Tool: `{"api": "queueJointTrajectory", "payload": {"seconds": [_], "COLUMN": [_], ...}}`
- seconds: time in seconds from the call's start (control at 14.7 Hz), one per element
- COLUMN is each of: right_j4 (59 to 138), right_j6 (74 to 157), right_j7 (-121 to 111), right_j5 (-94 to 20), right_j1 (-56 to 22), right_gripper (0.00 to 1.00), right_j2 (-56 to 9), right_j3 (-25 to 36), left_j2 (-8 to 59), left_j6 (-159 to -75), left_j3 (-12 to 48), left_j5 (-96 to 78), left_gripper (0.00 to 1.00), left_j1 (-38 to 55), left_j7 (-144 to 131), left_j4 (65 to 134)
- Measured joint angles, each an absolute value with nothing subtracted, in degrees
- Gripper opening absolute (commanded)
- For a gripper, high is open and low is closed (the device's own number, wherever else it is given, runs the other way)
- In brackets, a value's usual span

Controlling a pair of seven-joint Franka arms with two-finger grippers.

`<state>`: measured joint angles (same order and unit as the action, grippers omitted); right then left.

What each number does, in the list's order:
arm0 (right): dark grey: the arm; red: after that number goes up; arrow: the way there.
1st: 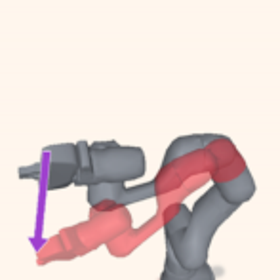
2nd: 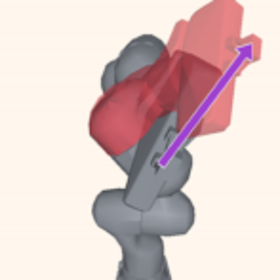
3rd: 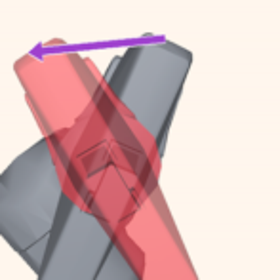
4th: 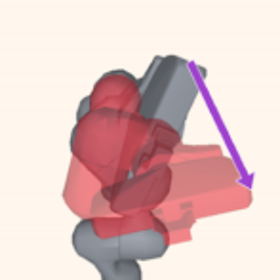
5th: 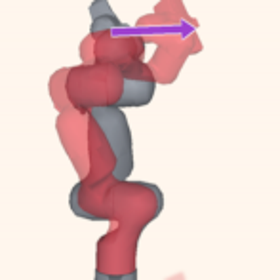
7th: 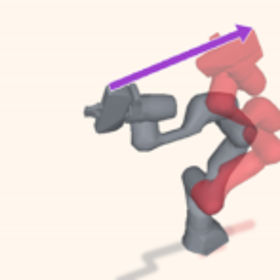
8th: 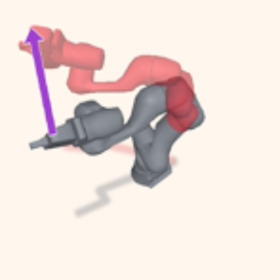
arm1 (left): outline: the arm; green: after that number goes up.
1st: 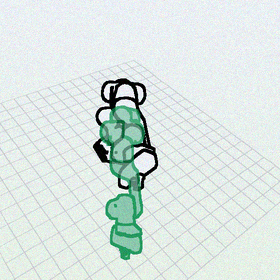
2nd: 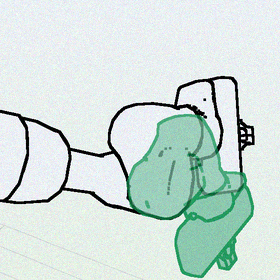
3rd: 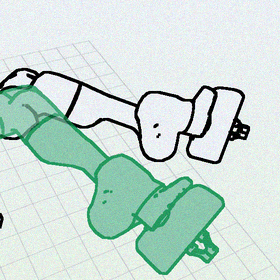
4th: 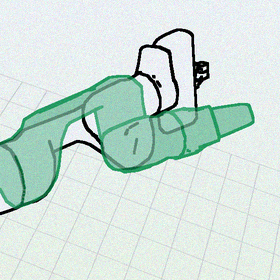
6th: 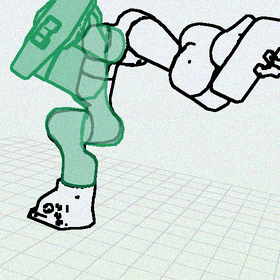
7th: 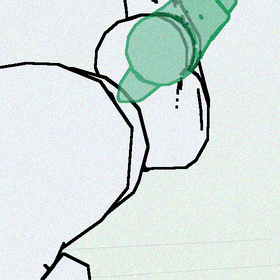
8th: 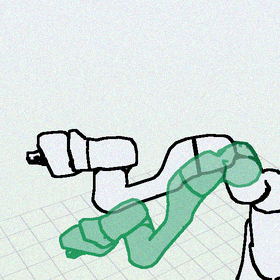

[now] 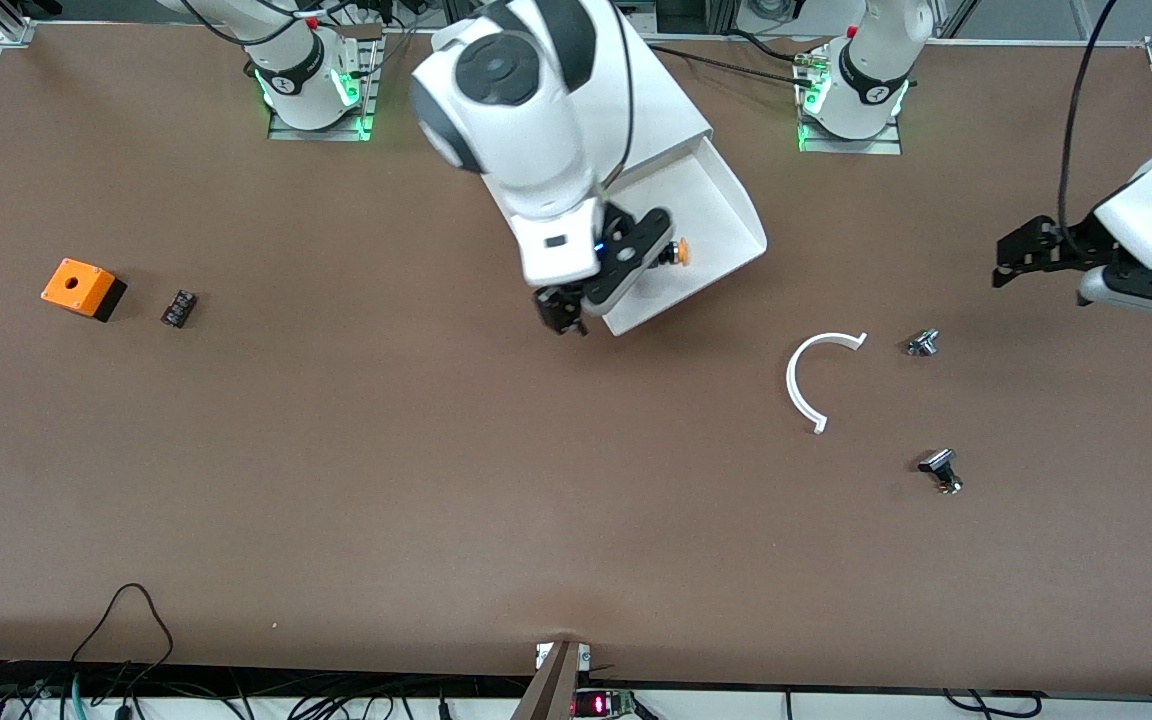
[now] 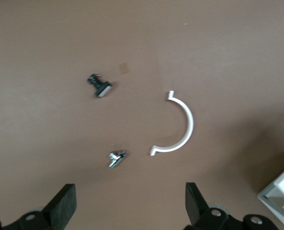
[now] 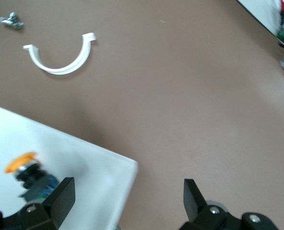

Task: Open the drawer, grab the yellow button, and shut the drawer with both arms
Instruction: 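Lower the right gripper and grasp the orange push button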

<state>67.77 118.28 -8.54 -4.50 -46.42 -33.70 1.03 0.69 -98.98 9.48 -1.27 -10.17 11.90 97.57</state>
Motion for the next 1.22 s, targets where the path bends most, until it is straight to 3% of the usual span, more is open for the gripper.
{"api": "queueJointTrajectory", "payload": {"seconds": [0.75,1.22], "right_j4": [67.6,67.6], "right_j6": [107.7,110.2], "right_j7": [-24.6,-28.2], "right_j5": [-3.0,0.3], "right_j1": [-51.3,-54.7], "right_gripper": [1.00,1.00], "right_j2": [-34.1,-35.6], "right_j3": [1.4,1.3], "left_j2": [1.6,1.6], "left_j6": [-98.9,-98.9], "left_j3": [8.6,8.6], "left_j5": [-1.0,-1.0], "left_gripper": [1.00,1.00], "left_j1": [-10.0,-10.0], "left_j7": [11.9,11.9], "left_j4": [97.6,97.6]}}
